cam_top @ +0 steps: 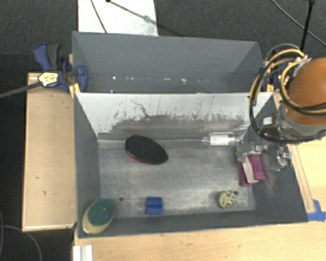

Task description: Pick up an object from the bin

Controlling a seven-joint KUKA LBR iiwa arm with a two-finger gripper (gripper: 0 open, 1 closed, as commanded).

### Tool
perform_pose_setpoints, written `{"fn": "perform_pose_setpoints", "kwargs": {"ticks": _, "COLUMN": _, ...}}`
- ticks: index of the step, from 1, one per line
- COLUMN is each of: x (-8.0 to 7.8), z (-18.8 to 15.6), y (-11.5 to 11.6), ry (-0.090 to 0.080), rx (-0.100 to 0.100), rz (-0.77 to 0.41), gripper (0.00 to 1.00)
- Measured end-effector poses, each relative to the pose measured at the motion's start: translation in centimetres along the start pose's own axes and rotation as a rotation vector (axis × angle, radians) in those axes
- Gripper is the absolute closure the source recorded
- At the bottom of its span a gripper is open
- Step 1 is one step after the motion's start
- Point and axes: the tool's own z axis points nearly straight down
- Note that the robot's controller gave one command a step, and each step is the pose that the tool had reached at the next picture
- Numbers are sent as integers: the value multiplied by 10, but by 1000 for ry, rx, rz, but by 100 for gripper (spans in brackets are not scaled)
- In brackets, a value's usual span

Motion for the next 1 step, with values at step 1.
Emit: {"fn": "perform_pose_setpoints", "kwargs": {"ticks": 1, "x": 33, "z": 38, "y": -1, "ry": -1, "rx": -10, "rz": 5, "gripper": 0}}
